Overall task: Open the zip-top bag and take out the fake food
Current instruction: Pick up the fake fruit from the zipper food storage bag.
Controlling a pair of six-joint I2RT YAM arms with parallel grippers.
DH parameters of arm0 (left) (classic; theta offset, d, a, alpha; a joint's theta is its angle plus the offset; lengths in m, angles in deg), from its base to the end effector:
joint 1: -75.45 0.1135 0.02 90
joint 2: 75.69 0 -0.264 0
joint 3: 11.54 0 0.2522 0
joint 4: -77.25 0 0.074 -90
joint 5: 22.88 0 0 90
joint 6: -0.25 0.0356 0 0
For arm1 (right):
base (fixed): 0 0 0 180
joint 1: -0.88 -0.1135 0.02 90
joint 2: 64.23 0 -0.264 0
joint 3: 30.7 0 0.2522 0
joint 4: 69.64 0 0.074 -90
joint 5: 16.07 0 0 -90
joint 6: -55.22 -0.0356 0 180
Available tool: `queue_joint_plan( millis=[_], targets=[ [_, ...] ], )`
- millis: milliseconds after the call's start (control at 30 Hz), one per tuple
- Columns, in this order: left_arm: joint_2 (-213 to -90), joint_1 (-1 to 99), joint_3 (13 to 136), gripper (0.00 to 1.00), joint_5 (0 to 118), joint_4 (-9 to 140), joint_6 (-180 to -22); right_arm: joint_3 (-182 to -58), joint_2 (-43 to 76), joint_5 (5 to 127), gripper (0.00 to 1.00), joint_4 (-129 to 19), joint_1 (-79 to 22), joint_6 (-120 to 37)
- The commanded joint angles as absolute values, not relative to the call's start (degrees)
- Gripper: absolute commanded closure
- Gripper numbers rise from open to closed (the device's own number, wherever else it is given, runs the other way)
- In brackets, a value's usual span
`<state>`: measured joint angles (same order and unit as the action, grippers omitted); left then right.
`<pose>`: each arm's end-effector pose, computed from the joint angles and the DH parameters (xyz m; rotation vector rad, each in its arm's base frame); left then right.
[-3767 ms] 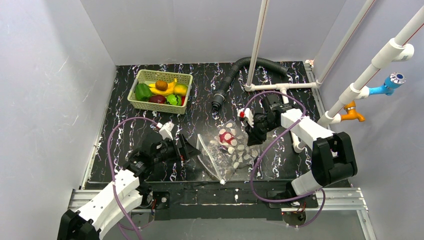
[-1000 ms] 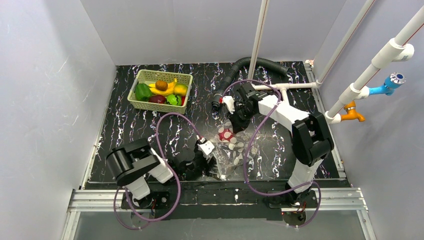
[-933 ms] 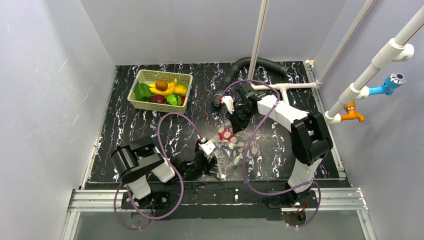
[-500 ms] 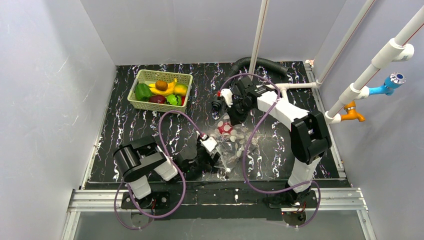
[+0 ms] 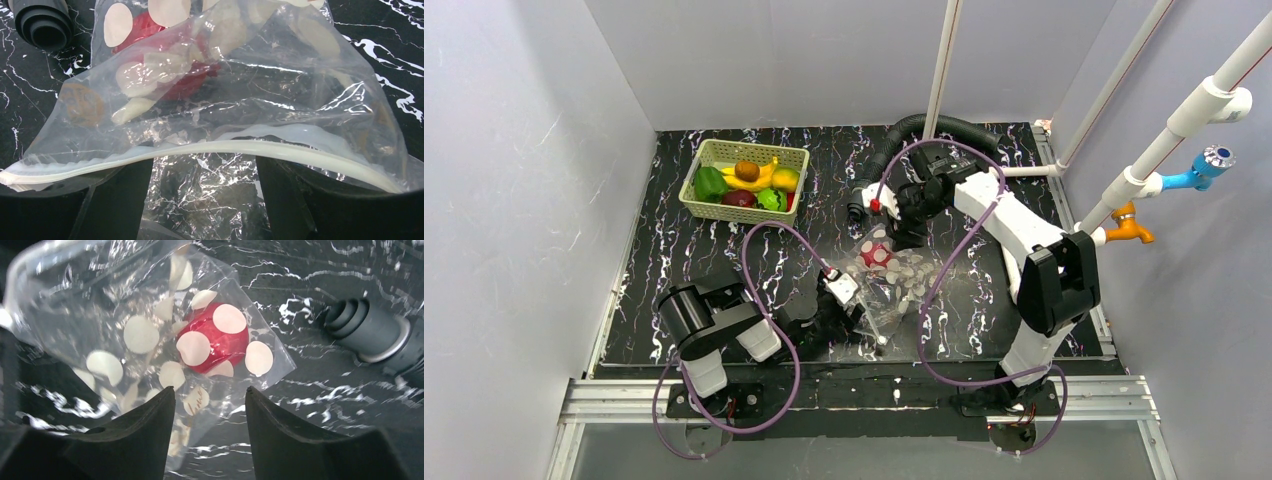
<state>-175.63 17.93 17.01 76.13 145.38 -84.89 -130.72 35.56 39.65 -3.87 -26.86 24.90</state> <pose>0.1417 -0.2122 0.1283 0.7511 1.4784 -0.5761 0.3092 0.1853 0.2805 -1.8571 1.6996 0.5950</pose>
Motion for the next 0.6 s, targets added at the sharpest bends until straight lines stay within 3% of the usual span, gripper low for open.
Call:
queue_joint_plan(
  millis=[0,200,567],
  targets=[
    [-174.3,18.1,17.1,0.27,74.7,148.0,-82.4,-133.5,35.7,39.8,0.38,3.6,-26.9,54.5],
    [-174.4,18.8,16.6,0.27,73.1,148.3,-82.5,-139.8,41.5,41.1,0.39,6.9,-27.0,64.1],
    [-175.3,20.2,17.2,0.27,72.7,148.4,-83.8,-140.1,47.6,43.1,0.39,2.7,-29.0,63.9]
  ],
)
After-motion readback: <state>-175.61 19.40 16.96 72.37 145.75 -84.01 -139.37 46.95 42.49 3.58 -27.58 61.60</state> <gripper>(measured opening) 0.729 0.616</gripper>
